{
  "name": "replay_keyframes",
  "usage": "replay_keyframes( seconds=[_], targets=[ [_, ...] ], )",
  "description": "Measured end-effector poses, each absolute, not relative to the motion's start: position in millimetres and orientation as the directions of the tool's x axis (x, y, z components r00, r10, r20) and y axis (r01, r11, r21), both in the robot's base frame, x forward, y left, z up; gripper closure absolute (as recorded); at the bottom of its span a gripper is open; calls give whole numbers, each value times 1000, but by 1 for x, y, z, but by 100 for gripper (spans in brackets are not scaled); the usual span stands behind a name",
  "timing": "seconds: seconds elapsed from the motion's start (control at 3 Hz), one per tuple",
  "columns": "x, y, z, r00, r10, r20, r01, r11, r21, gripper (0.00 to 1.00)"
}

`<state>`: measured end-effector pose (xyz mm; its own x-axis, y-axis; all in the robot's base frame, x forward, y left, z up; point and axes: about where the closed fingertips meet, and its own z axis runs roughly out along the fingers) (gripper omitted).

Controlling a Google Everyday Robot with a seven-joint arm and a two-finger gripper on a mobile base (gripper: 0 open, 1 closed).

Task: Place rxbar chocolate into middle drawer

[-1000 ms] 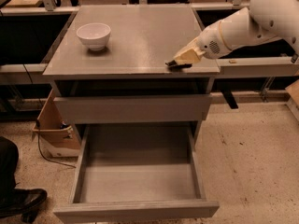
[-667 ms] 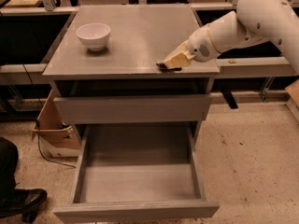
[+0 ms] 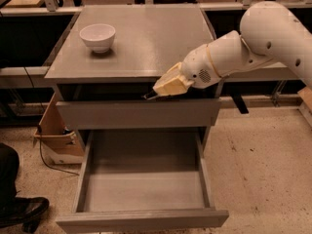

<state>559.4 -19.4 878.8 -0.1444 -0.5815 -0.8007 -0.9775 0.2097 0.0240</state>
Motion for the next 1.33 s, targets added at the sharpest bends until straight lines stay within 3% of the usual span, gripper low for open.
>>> replay_keyframes(
  seconds=[0.67,1.33],
  targets=[
    [519,-8,803,-151,-584,-798,-985,156,72,100],
    [514,0,776,-159,-585,-795,-985,150,87,100]
  ],
)
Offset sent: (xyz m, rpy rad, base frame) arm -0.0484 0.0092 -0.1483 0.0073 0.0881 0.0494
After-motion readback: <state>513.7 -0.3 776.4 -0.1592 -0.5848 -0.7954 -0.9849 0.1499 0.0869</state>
